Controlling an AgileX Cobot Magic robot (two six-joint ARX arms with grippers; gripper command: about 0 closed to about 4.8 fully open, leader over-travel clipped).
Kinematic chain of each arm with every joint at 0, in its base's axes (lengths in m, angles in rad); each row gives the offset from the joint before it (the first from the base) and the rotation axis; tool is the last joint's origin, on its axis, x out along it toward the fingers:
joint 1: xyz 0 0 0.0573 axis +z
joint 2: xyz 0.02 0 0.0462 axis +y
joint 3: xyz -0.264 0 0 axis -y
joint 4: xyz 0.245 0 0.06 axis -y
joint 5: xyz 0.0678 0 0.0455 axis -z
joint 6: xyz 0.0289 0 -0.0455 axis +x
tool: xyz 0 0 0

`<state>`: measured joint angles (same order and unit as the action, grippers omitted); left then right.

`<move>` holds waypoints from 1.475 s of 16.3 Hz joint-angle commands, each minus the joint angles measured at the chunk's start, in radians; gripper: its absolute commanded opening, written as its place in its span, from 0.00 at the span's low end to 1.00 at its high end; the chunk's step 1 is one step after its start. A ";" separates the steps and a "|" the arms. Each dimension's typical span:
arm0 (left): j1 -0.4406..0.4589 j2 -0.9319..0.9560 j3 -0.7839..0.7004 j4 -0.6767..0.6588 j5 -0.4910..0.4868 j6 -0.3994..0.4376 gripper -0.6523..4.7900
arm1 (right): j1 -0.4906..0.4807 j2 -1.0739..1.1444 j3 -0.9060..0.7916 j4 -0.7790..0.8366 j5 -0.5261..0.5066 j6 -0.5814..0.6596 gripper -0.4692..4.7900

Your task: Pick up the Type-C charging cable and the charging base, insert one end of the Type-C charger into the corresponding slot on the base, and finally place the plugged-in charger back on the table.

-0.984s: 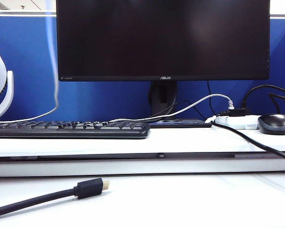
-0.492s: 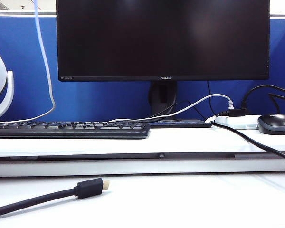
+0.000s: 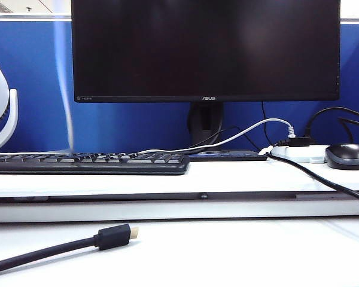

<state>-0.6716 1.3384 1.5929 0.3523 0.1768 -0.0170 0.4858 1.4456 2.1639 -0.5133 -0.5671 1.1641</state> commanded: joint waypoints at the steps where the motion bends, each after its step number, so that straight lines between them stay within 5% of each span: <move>1: 0.062 0.035 0.000 -0.440 -0.001 0.036 0.11 | -0.028 -0.030 0.005 -0.124 0.098 -0.159 0.08; 7: 0.131 0.241 0.000 -1.017 -0.044 0.036 0.11 | -0.029 -0.047 0.005 -0.203 0.132 -0.246 0.08; 10: 0.131 0.370 0.000 -1.136 -0.045 0.036 0.11 | -0.029 -0.048 0.005 -0.201 0.137 -0.249 0.08; 16: 0.131 0.501 0.001 -1.216 -0.020 0.065 0.15 | -0.029 -0.048 0.005 -0.201 0.142 -0.253 0.08; 19: 0.131 0.482 0.003 -1.219 -0.025 0.062 0.64 | -0.029 -0.048 0.005 -0.201 0.143 -0.257 0.08; 24: 0.133 0.432 0.003 -1.188 -0.102 0.042 0.60 | -0.029 -0.048 0.005 -0.201 0.142 -0.272 0.08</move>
<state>-0.5400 1.7855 1.5921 -0.8543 0.1196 0.0368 0.4568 1.4040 2.1639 -0.7422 -0.4225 0.9012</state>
